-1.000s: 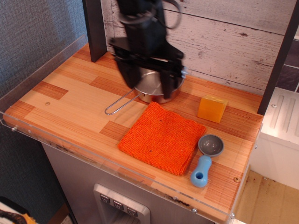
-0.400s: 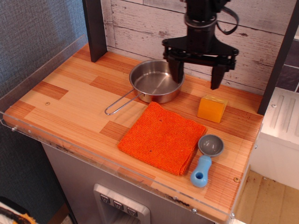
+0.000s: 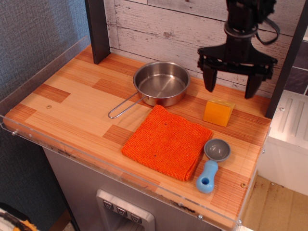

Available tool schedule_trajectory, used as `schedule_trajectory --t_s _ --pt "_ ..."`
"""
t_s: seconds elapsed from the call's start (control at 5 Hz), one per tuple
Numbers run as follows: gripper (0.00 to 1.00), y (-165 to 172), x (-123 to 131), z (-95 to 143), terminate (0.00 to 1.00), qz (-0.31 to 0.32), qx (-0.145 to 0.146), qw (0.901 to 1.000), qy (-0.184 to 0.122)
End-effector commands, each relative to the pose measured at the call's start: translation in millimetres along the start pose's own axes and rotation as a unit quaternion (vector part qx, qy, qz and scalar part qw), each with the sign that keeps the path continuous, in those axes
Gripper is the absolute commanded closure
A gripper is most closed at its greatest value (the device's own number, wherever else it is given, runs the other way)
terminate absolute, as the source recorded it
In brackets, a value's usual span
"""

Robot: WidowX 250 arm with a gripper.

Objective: Place cheese on top of orange cloth.

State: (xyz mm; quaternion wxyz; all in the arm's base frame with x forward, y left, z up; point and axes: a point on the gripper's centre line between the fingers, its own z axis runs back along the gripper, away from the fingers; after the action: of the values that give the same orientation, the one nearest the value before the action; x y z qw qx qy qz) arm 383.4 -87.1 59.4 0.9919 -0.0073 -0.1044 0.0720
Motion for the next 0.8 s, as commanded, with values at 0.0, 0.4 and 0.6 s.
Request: schedule_trajectory --t_s 0.0,0.4,0.6 --pt "0.00 -7 5 -16 0.00 -0.026 0.012 0.9993 0.024" --pt "0.00 1 7 -5 0.00 -0.035 0.011 0.9991 0.021" --pt "0.00 1 11 11 0.00 -0.031 0.004 0.9995 0.002"
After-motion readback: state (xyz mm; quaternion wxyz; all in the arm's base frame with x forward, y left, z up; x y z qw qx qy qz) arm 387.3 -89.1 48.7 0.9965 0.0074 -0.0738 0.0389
